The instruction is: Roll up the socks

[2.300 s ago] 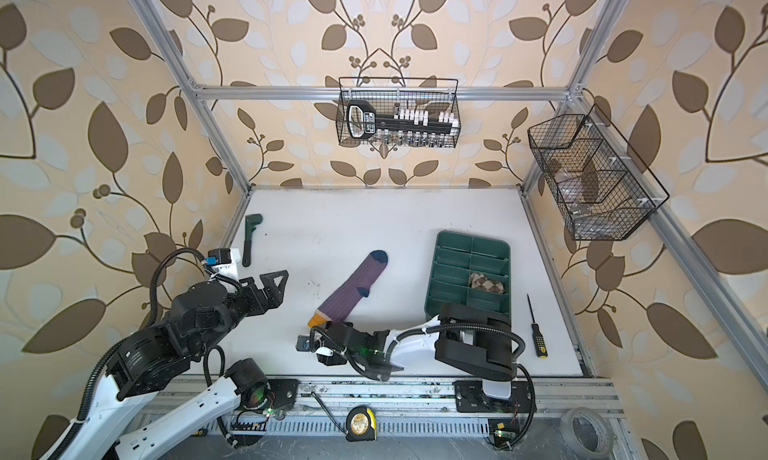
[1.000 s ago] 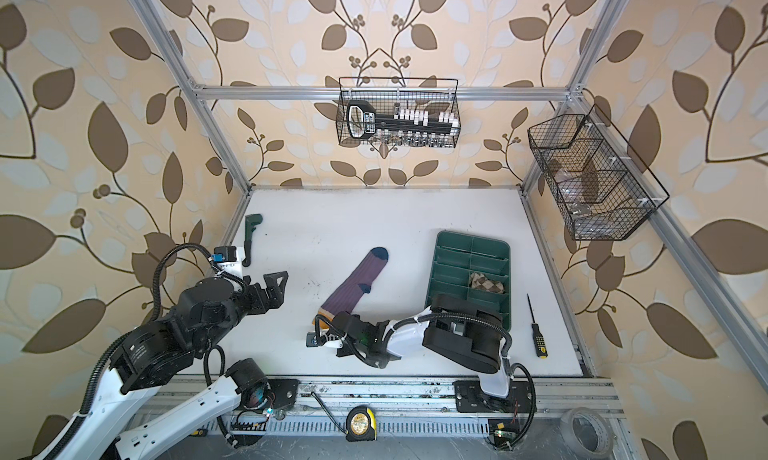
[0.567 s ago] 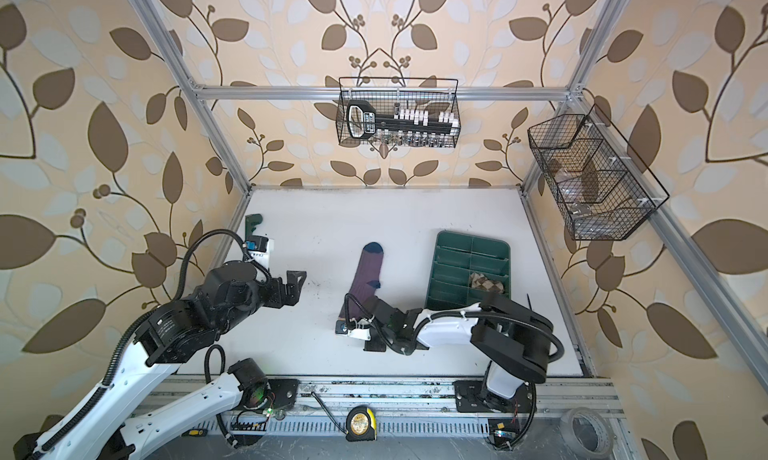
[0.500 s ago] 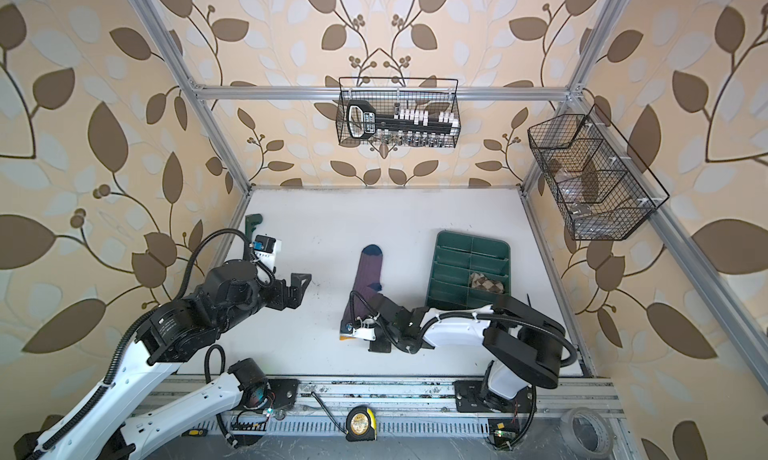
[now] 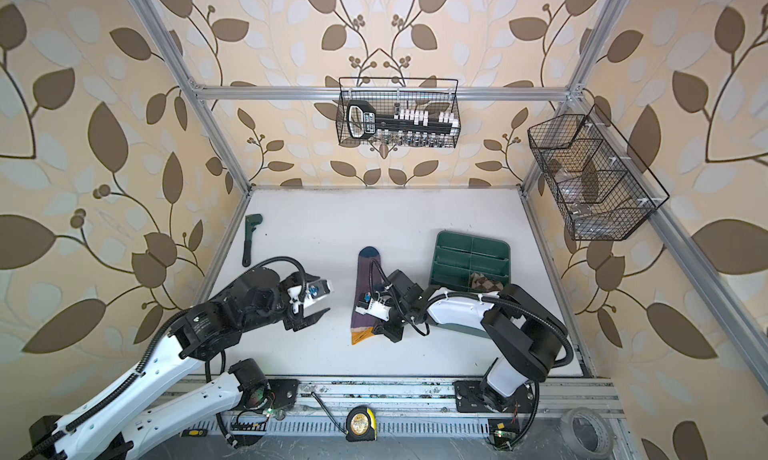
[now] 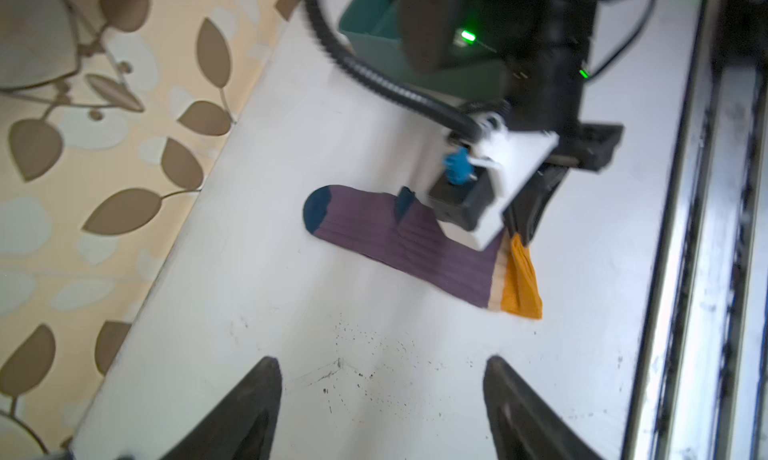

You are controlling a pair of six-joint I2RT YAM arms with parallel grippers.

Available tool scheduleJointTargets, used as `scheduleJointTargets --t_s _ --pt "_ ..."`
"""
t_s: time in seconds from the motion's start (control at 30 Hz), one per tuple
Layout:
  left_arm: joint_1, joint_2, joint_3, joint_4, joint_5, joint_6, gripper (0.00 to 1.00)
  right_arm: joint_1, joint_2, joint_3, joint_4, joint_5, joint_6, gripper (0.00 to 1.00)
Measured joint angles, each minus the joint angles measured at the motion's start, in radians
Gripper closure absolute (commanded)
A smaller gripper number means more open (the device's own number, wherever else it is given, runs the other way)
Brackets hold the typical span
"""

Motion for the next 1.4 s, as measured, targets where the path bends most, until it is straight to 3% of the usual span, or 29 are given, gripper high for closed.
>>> scheduleJointTargets --t_s 0.2,0.33,0.63,1.03,1.13,1.4 --pt "-0.313 0.04 -0.201 0.079 -0.183 0.105 0.22 -0.034 0.048 0.043 -0.05 -0.085 0.037 1.0" --pt "-0.414 0.14 -0.266 0.182 -0.263 0.1 0.21 -0.06 0.05 0.045 -0.069 -0.118 0.057 1.0" --pt "-0.444 0.365 -0.298 0.419 -0.337 -0.031 0.24 -0.077 0.05 0.045 -0.085 -0.152 0.077 1.0" --pt "-0.444 0.549 -0.315 0.55 -0.432 -0.164 0.42 -0.077 0.05 0.045 -0.087 -0.154 0.077 1.0" --pt "-0.444 0.612 -0.274 0.554 -0.447 -0.181 0.51 -0.077 0.05 0.045 -0.087 -0.153 0.078 1.0" --pt "-0.444 0.743 -0.194 0.546 -0.474 -0.212 0.88 -0.08 0.039 0.045 -0.088 -0.142 0.08 1.0"
